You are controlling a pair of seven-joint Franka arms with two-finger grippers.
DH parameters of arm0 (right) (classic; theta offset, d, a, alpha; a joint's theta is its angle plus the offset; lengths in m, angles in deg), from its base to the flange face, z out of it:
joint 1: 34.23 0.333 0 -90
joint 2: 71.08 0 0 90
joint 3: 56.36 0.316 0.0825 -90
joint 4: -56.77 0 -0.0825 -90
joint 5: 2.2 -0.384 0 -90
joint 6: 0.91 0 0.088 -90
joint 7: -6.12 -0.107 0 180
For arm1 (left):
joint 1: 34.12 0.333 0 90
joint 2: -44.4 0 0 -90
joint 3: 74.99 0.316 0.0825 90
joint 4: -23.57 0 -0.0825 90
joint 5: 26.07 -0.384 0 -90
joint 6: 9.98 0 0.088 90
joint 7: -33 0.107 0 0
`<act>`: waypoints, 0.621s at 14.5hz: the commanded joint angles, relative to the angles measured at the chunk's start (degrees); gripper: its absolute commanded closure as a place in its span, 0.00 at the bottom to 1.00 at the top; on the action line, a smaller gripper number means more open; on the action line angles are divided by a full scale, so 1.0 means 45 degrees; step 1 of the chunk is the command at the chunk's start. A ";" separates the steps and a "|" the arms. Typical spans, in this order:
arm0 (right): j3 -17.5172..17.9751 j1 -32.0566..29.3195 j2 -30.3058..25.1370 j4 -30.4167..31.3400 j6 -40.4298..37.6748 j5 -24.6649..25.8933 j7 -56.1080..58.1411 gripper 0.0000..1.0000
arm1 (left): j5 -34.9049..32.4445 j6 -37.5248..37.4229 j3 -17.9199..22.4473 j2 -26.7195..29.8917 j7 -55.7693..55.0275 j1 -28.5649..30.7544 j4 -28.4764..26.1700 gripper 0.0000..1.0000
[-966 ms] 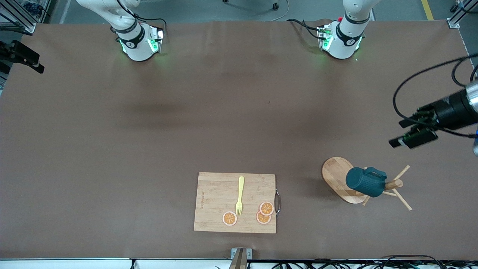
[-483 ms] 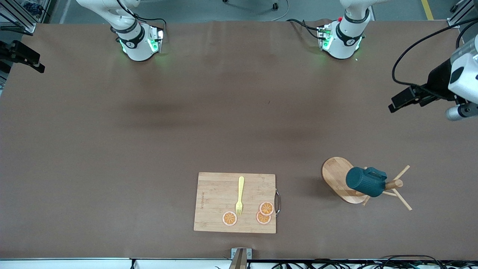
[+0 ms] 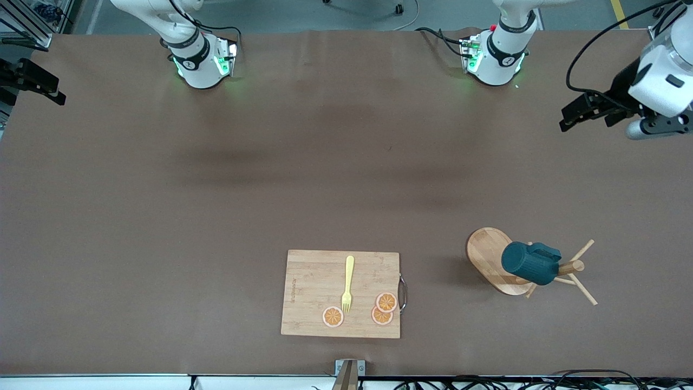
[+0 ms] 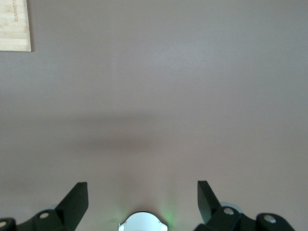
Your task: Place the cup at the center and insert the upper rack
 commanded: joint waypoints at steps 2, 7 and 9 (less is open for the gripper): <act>0.0078 -0.0118 -0.0211 0.0211 -0.0003 -0.0091 -0.0069 0.00 | -0.1091 0.0232 -0.0486 0.0600 0.0218 -0.0069 -0.0567 0.00; 0.0078 -0.0118 -0.0211 0.0211 0.0017 -0.0091 -0.0069 0.00 | -0.1290 0.0193 -0.0040 0.0249 0.2033 -0.0010 0.0329 0.00; 0.0078 -0.0099 -0.0211 0.0211 0.0055 -0.0091 -0.0069 0.00 | -0.1116 0.0154 -0.0019 0.0249 0.1840 0.0048 0.0390 0.00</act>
